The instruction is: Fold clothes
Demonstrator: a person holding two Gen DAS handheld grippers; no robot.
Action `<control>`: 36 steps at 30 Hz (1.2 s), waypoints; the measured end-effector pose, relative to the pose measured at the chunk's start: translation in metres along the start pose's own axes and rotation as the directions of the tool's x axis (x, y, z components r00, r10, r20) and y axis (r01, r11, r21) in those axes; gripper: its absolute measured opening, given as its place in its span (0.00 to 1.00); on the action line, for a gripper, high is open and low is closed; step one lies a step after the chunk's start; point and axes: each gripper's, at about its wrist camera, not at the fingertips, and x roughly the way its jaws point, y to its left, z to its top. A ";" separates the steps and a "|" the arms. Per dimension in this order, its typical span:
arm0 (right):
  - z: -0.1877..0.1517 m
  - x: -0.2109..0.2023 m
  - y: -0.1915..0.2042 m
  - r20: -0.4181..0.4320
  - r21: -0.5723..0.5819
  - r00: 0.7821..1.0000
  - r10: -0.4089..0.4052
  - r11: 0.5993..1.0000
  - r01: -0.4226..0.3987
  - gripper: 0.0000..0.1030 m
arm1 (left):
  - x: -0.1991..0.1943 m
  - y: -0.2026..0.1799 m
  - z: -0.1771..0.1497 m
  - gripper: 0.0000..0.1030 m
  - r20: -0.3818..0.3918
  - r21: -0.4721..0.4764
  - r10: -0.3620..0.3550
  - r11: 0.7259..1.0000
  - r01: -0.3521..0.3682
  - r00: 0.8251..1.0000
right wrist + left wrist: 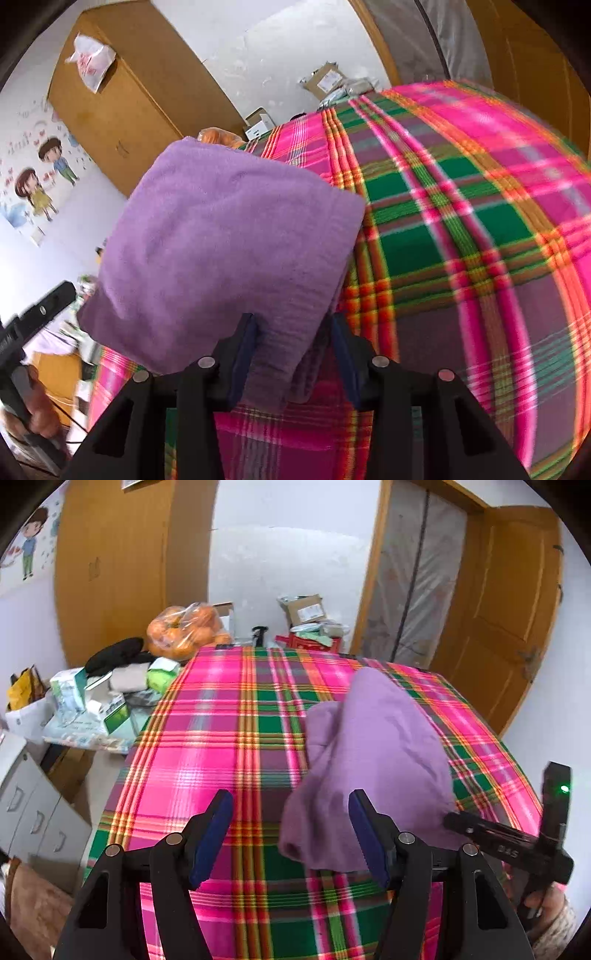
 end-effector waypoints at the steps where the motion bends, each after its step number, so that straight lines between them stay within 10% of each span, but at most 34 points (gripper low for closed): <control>1: 0.000 0.000 -0.002 0.001 0.007 1.000 0.006 1.000 -0.006 0.41 | 0.000 -0.005 -0.001 0.64 0.004 0.020 -0.008 1.000 0.008 1.000; 15: 0.012 -0.008 0.003 0.040 0.027 0.990 0.135 0.990 -0.136 0.07 | 0.040 -0.020 -0.009 0.65 -0.093 0.104 0.030 0.994 -0.021 0.995; 28: 0.045 -0.012 0.062 0.071 -0.064 0.954 0.290 0.956 -0.286 0.06 | 0.024 -0.042 -0.020 0.65 -0.060 0.199 -0.087 0.975 0.097 0.994; 36: 0.034 -0.014 0.048 0.063 -0.023 0.969 0.238 0.971 -0.237 0.06 | 0.013 -0.057 -0.025 0.65 -0.045 0.253 -0.107 0.961 0.114 0.993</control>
